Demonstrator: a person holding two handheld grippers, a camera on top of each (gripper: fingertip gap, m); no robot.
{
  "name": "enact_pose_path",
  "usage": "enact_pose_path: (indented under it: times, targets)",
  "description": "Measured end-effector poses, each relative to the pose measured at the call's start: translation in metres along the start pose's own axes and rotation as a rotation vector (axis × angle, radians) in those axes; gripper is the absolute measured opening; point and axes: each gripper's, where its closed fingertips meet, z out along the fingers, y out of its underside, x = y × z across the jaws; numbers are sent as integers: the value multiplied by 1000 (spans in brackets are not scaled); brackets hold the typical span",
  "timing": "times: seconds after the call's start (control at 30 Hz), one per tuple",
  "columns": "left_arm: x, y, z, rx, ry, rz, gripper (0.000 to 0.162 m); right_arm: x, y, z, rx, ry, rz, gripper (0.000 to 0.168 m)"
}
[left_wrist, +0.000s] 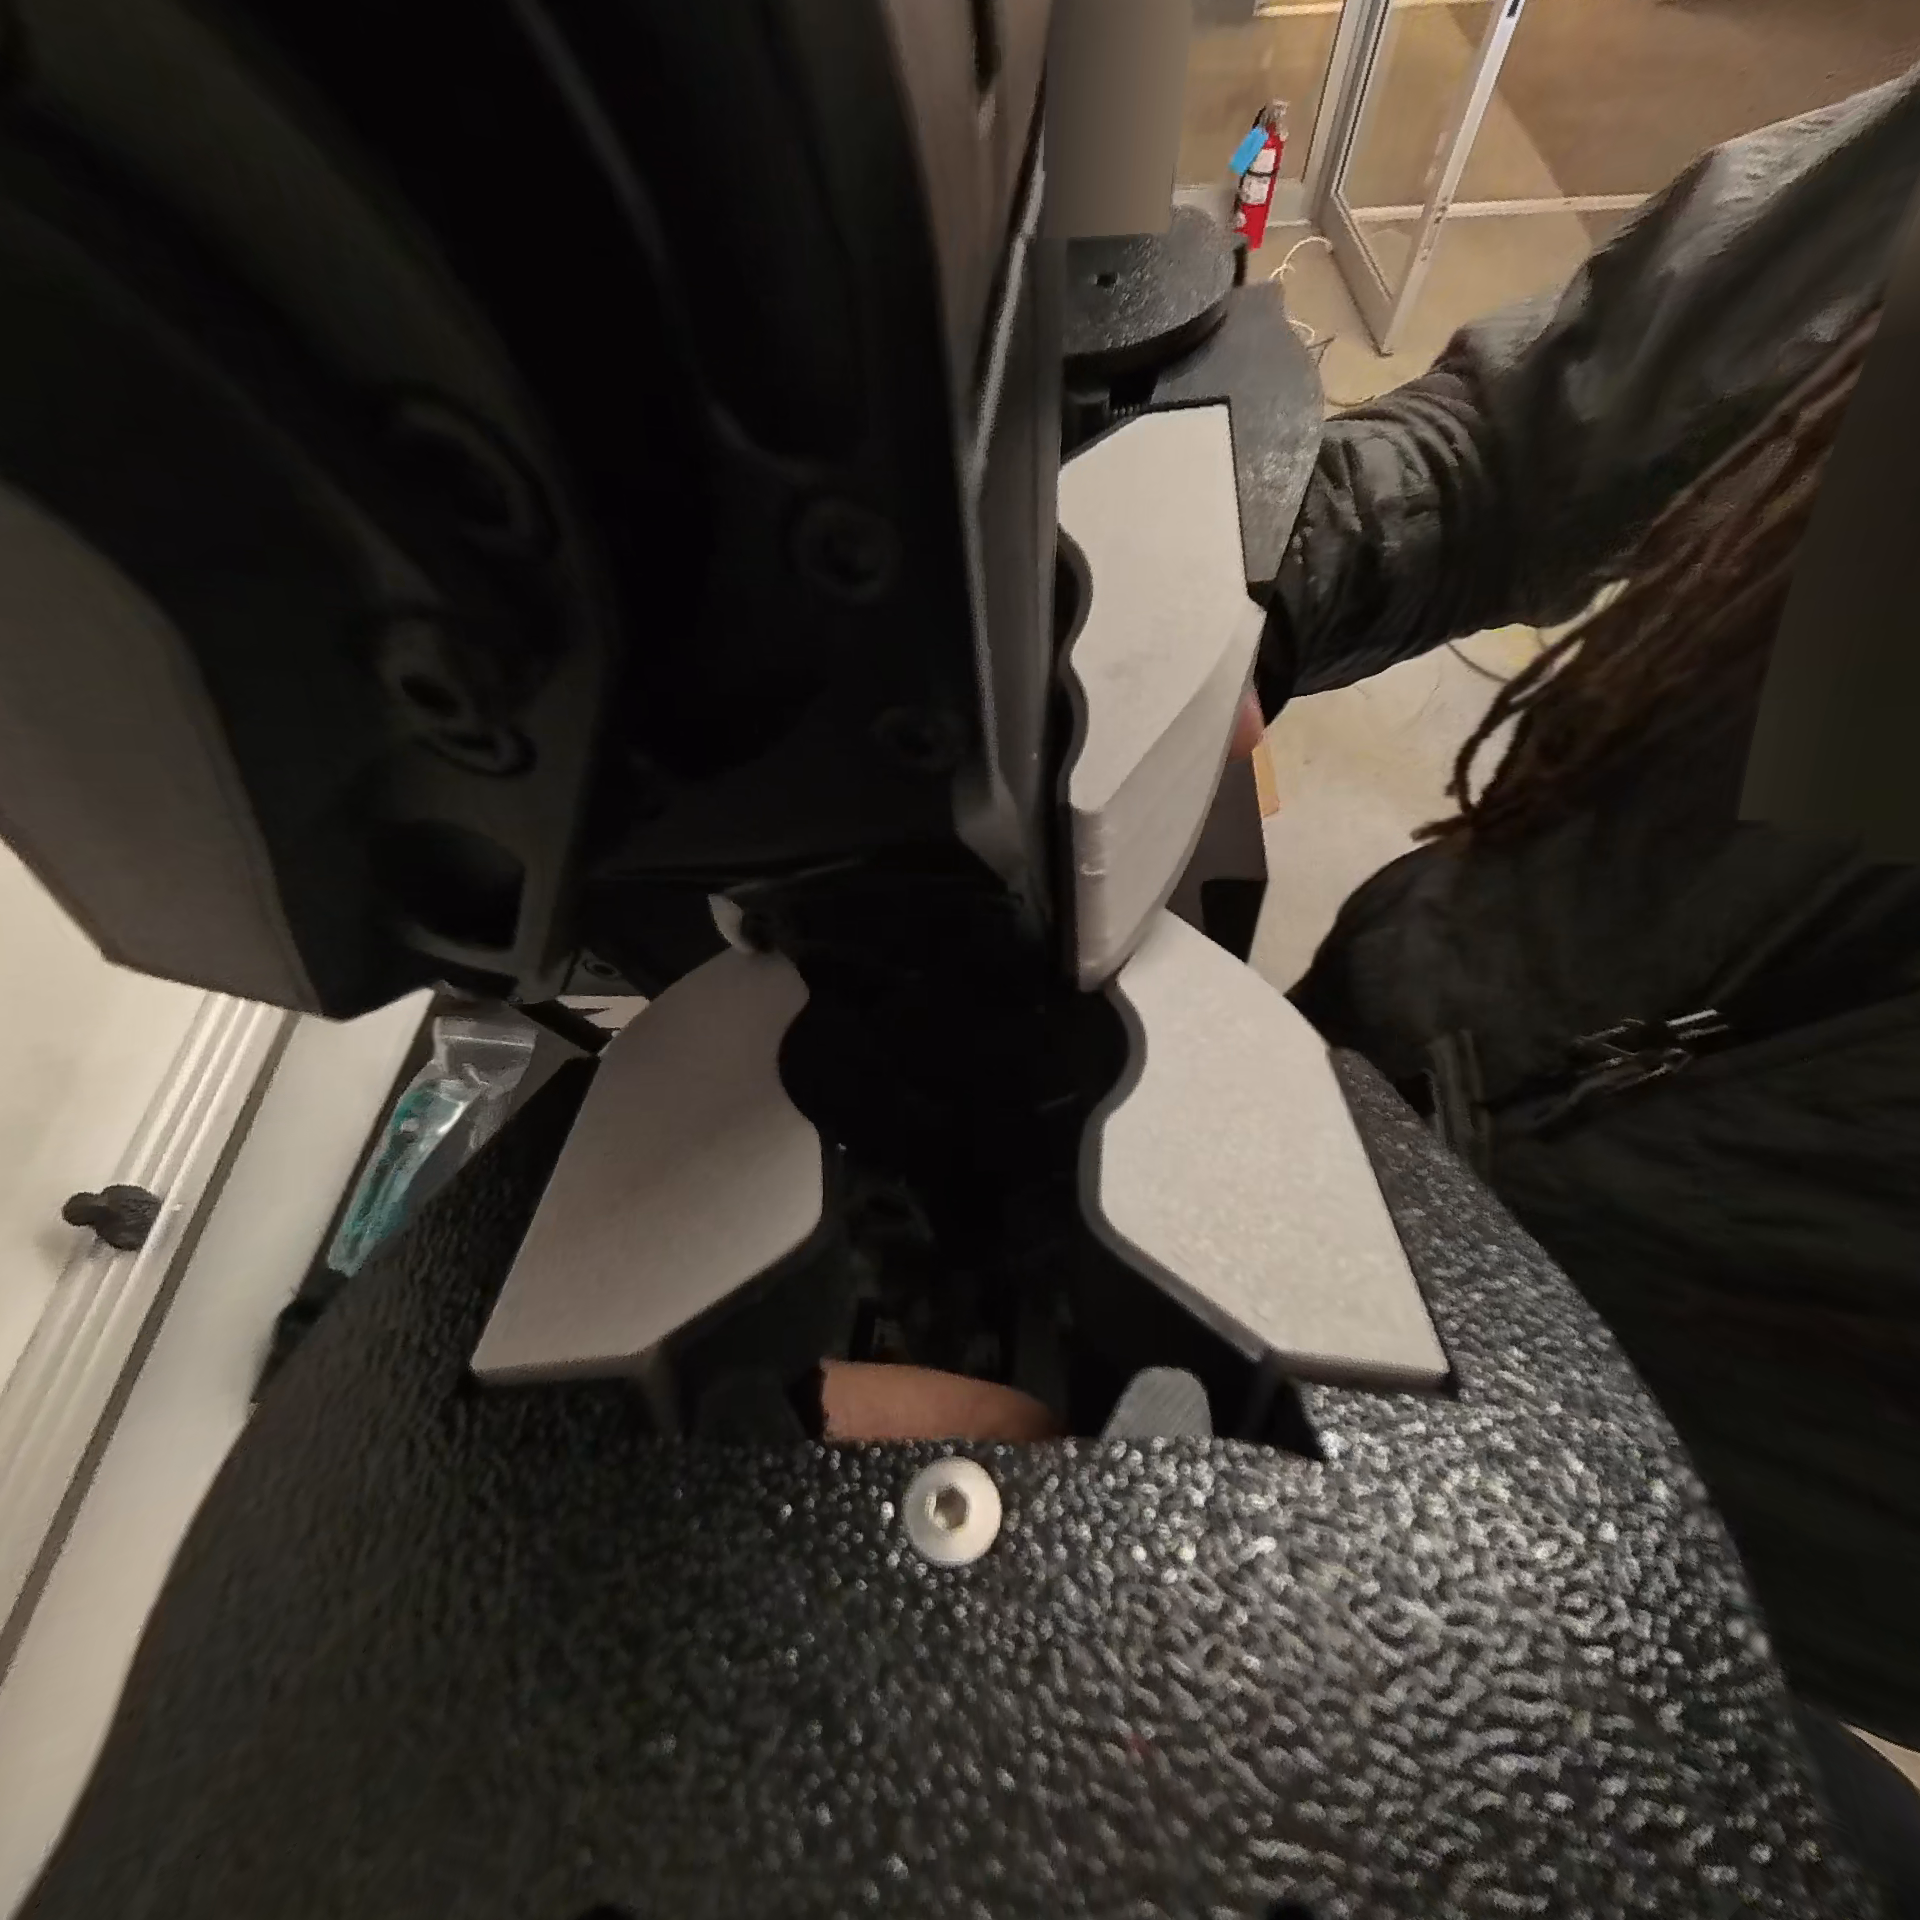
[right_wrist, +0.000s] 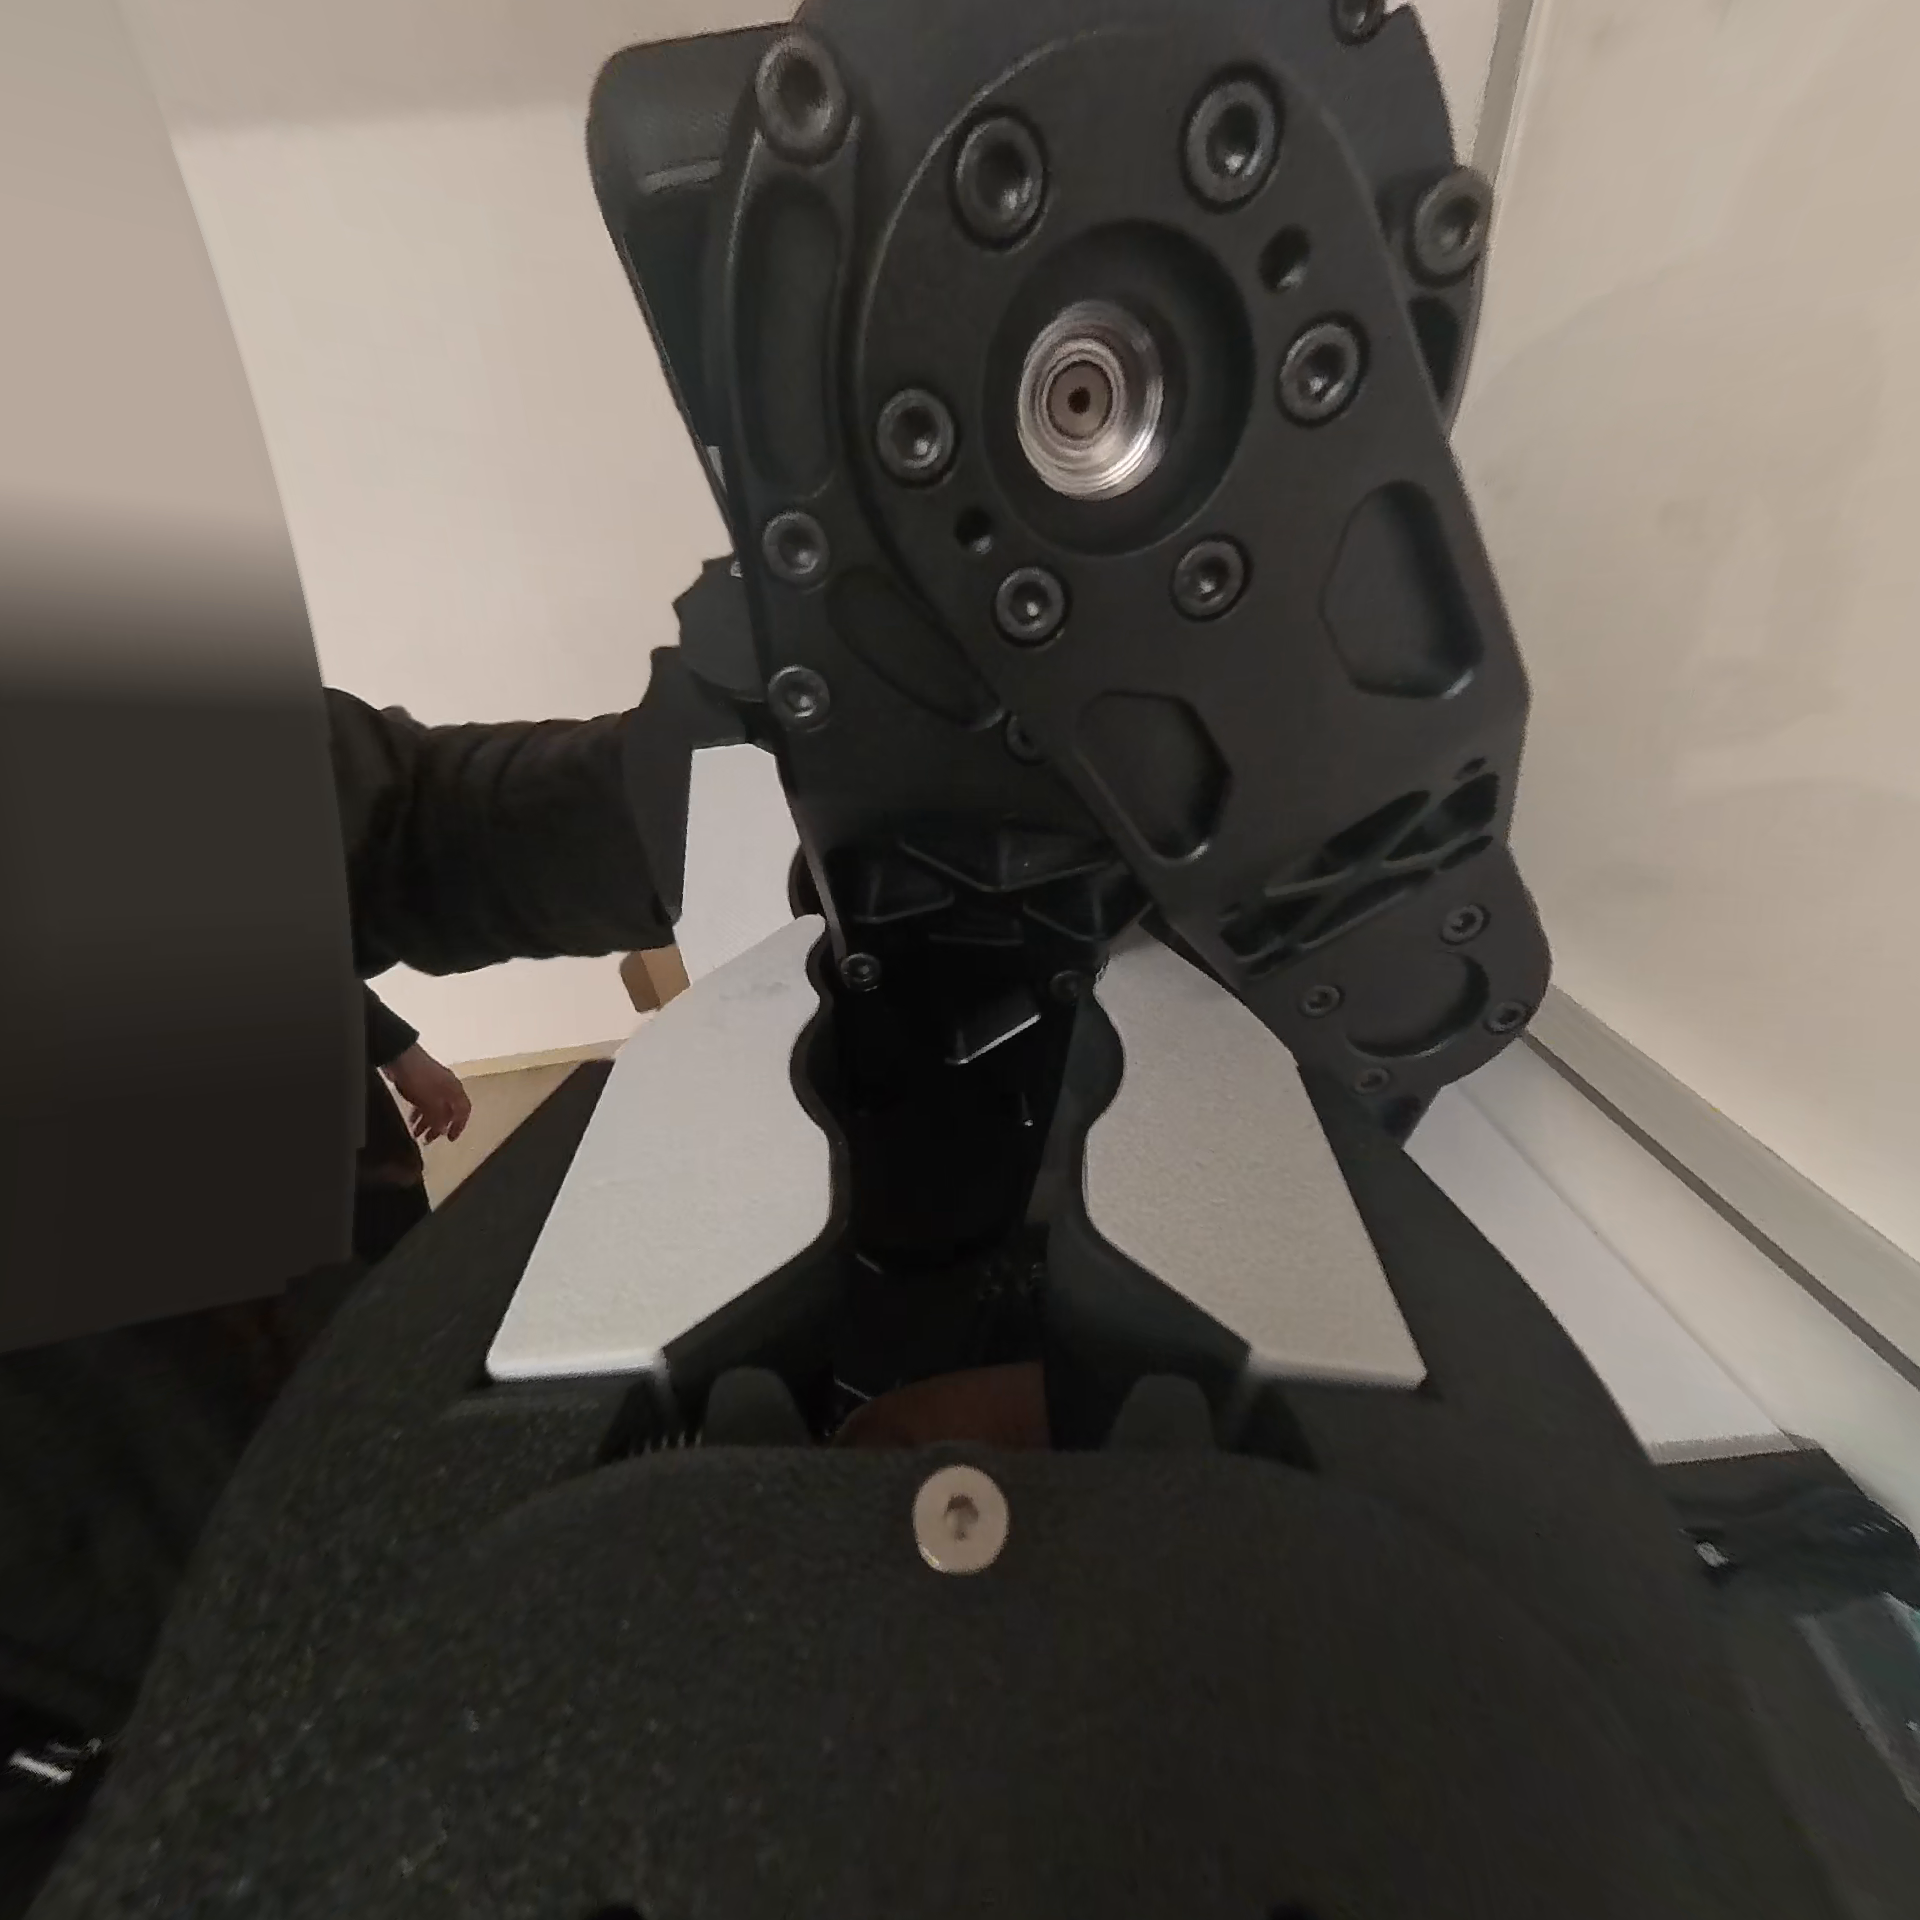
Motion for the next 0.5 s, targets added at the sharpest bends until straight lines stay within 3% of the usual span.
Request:
enact_pose_path:
  times: [0.2, 0.5]
  targets:
    - [-25, -3, 2, -8, -24, 34, 47, 22, -9, -6, -74, 17, -62, 39]
    - [-97, -2, 35, 6, -21, 11, 47, 98, -11, -17, -85, 9, -37, 39]
